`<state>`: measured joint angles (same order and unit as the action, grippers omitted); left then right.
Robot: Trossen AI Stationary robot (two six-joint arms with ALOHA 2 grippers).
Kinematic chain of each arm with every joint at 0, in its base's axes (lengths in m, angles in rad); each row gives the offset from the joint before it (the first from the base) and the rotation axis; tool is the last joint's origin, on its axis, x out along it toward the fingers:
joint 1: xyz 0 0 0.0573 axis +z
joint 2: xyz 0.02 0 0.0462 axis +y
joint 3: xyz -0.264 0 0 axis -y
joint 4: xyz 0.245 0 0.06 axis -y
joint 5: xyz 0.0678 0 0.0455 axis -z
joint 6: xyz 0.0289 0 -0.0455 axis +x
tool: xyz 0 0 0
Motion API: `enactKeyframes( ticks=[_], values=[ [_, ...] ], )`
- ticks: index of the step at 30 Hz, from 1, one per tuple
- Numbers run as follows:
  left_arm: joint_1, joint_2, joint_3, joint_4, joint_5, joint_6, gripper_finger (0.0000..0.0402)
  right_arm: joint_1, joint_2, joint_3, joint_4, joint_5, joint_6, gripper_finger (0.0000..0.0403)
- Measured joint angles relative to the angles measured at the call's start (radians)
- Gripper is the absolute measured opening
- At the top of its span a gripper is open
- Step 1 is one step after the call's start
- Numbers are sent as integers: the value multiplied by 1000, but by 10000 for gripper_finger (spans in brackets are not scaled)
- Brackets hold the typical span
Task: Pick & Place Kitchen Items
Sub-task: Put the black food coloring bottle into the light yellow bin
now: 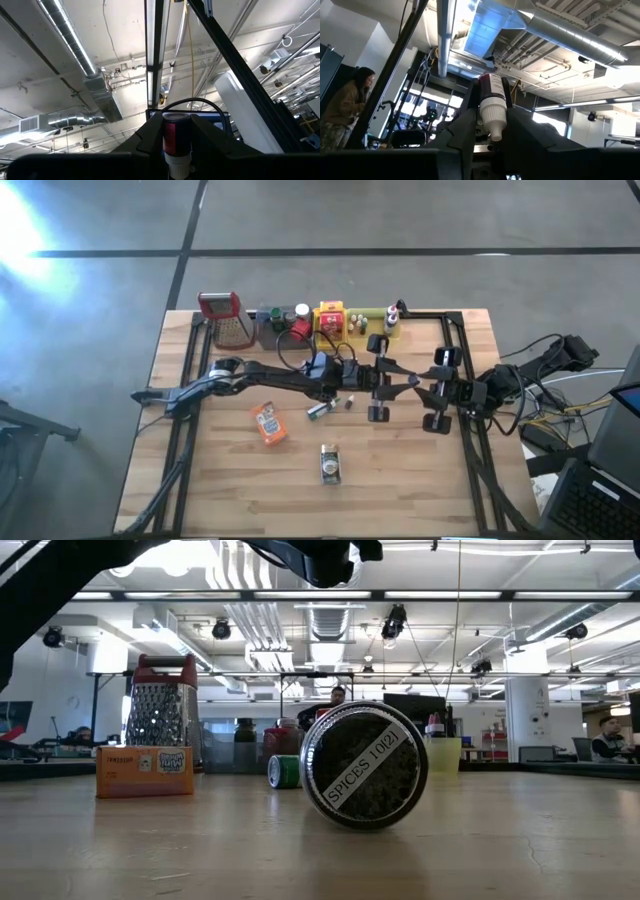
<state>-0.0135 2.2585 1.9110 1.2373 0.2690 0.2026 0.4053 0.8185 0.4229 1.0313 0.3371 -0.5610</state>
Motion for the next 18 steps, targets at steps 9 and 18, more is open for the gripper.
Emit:
enactKeyframes(
  ticks=[9, 18],
  values=[
    [0, 0, 0, 0, 0, 0, 92, 0, 0, 0, -2, 2, -1, 58],
    [-1, -2, 0, -3, -8, -6, 95, 0, 0, 2, -2, 3, 1, 56]
  ],
)
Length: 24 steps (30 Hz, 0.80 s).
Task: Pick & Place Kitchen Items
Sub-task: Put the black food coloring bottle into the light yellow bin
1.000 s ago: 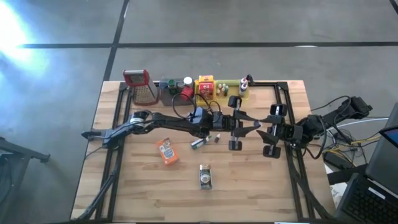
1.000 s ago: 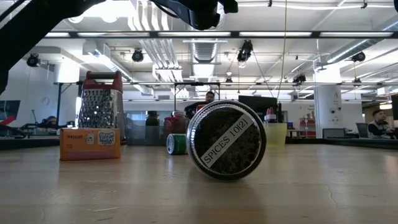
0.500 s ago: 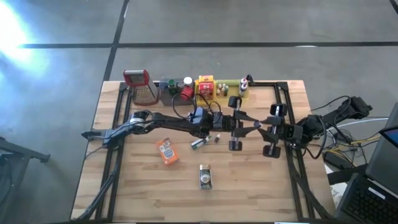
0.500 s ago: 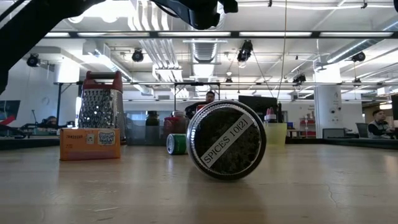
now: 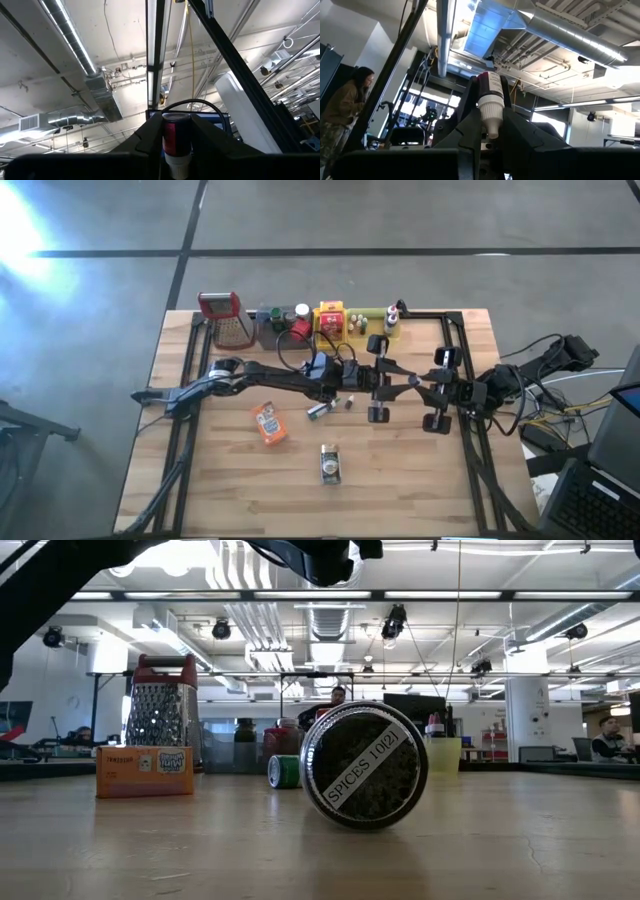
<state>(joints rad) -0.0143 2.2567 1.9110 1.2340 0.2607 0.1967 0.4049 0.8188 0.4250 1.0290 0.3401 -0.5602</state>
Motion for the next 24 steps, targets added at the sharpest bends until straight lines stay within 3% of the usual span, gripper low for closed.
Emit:
enactKeyframes(
  ticks=[4, 10, 13, 18, 24],
  values=[
    [0, -4, 0, -20, -3, 5, 127, 0, 0, 4, -1, 0, 3, 54],
    [1, -34, -1, -91, -3, 13, 217, 0, -1, 8, -2, 3, 3, 55],
    [1, -80, -2, -208, -2, 27, 257, 1, -16, 8, -42, 35, 15, 56],
    [1, -239, -3, -674, -2, 142, 292, 1, -89, 29, -279, 98, 121, 57],
    [1, -455, -2, -1247, -39, 178, 294, -17, -148, 172, -844, 306, 333, 57]
  ],
)
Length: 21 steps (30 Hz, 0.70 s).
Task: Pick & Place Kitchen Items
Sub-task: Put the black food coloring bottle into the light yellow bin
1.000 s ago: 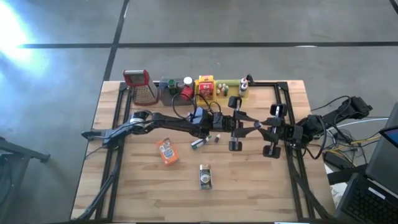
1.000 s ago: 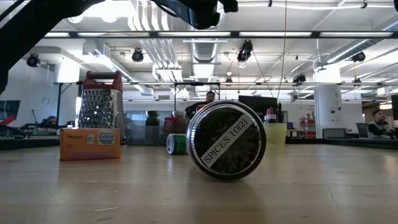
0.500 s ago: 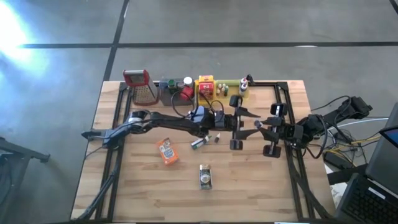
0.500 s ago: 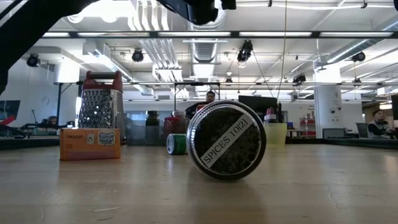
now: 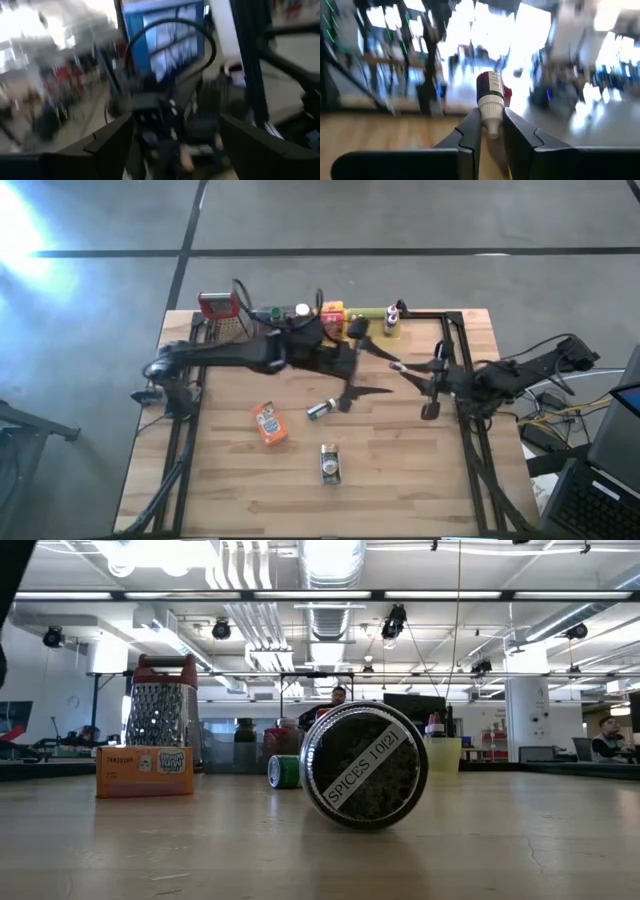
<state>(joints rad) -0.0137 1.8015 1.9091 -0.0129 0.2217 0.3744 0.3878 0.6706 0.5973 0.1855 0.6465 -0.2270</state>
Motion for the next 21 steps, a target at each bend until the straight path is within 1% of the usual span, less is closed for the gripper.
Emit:
enactKeyframes(
  ticks=[3, 5, 8, 10, 13, 16, 19, 21],
  values=[
    [-1, -66, -18, -191, -86, -38, 293, -51, 22, 121, -317, 15, 137, 56],
    [-1, -109, -63, -257, -163, -66, 294, -103, 47, 206, -510, 15, 216, 56],
    [1, -166, -182, -244, -251, -110, 295, -205, 101, 328, -765, 5, 308, 55],
    [1, -205, -276, -215, -295, -133, 295, -279, 144, 405, -900, -25, 348, 55],
    [0, -274, -438, -120, -355, -152, 292, -409, 206, 500, -1023, -151, 360, 55],
    [0, -350, -624, 73, -384, -184, 291, -544, 274, 573, -1088, -300, 326, 55],
    [1, -418, -809, 298, -404, -247, 291, -671, 350, 642, -1123, -404, 297, 55],
    [5, -454, -916, 406, -407, -293, 291, -751, 406, 681, -1144, -483, 274, 55]
  ],
)
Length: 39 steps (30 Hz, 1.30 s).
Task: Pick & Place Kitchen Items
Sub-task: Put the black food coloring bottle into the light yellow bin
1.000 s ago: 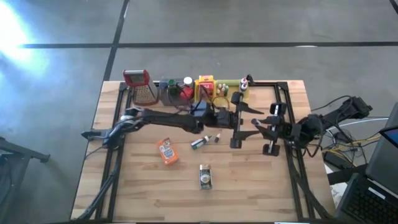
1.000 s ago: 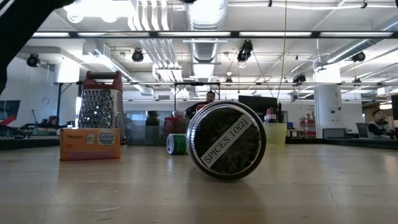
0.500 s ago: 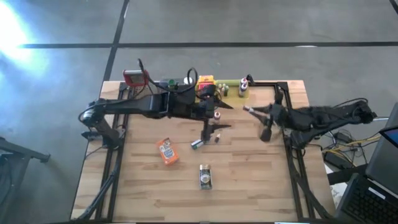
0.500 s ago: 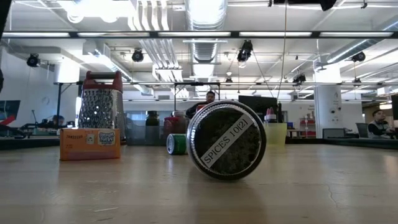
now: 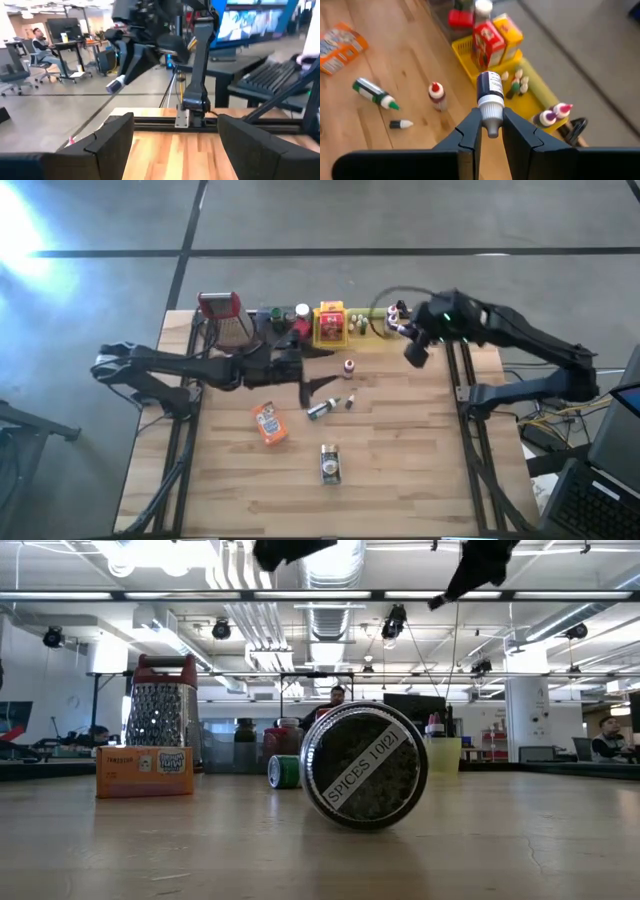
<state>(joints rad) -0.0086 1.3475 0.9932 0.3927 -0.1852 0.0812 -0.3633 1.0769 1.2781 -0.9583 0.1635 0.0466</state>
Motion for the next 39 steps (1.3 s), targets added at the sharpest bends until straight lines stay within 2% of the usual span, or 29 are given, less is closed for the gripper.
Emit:
enactKeyframes(
  ticks=[4, 10, 15, 24, 32, 39],
  values=[
    [10, -48, -169, 126, -3, -71, 291, -124, 144, 72, -47, -116, -60, 55],
    [14, -120, -311, 184, -76, -80, 291, -214, 354, 173, -114, -147, -157, 54],
    [15, -191, -343, 205, -194, -28, 291, -264, 509, 262, -131, -176, -235, 54],
    [43, -221, -353, 211, -293, 111, 291, -319, 757, 490, -274, -172, -341, 55],
    [91, -217, -361, 163, -309, 101, 291, -337, 923, 695, -392, -172, -406, 52],
    [97, -217, -361, 121, -312, 92, 291, -422, 1041, 823, -513, -171, -409, 51]
  ],
)
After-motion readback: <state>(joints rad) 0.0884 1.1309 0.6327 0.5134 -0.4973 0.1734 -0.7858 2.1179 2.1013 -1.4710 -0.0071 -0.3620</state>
